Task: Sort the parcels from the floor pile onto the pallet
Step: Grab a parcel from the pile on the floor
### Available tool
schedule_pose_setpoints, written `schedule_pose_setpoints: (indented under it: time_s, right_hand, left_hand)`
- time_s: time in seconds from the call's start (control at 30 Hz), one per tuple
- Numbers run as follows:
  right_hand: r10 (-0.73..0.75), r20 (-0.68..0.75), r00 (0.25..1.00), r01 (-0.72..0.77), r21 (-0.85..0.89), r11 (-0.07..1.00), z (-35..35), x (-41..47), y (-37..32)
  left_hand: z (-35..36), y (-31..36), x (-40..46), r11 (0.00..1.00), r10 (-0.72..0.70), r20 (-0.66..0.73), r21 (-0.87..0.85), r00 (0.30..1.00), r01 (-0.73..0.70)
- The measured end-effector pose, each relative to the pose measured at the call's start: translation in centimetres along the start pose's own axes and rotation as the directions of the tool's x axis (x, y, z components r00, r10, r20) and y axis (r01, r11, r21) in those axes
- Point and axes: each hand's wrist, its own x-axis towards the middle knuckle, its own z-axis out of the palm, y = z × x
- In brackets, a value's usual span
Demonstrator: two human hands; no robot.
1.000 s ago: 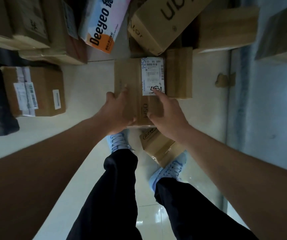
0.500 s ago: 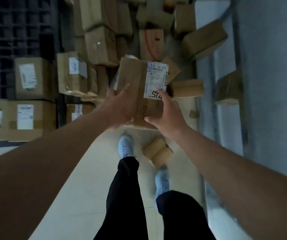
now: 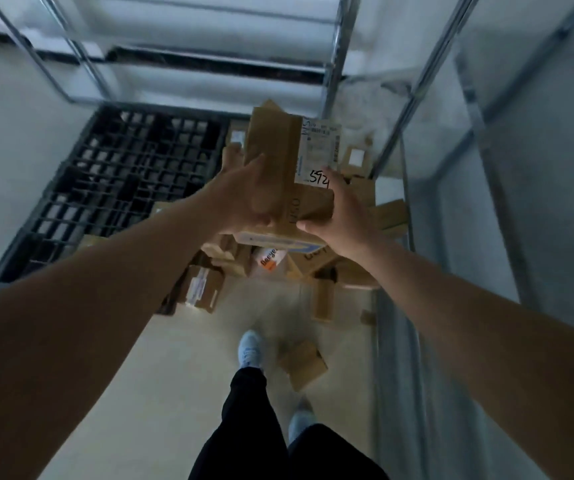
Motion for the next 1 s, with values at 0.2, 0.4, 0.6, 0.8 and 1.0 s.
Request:
schedule_pose_setpoints:
  time_s: [0.2,0.4,0.6,0.8,1.0]
  right_hand:
    - [-0.237,-0.040,0.971,0.228,-0.156,0.961,-4.5,-5.3,-8.6]
    - [-0.401,-0.002,0.916,0.393,-0.198,0.898,-4.8,-9.5,-16.4]
    - [-0.445,0.052,0.894,0.447,-0.186,0.875,-0.8,-12.6,-23.1]
    - [-0.423,0.081,0.902,0.431,-0.145,0.891,6.9,-14.2,-31.2]
    - [-0.407,0.091,0.909,0.417,-0.163,0.894,17.0,-15.2,-40.5]
  left_hand:
    - [-8.3,2.3,-8.9,0.972,0.200,-0.243,0.171,0.949,-0.161]
    - [-13.6,1.2,-16.9,0.991,0.084,-0.365,0.129,0.927,-0.039]
    - [-16.5,-4.1,-23.4,0.995,0.037,-0.403,0.101,0.915,0.004]
    - [-20.0,-13.3,-29.0,0.997,0.017,-0.414,0.073,0.910,0.015]
    - [-24.4,-24.9,-34.3,0.998,0.035,-0.375,0.058,0.926,-0.015]
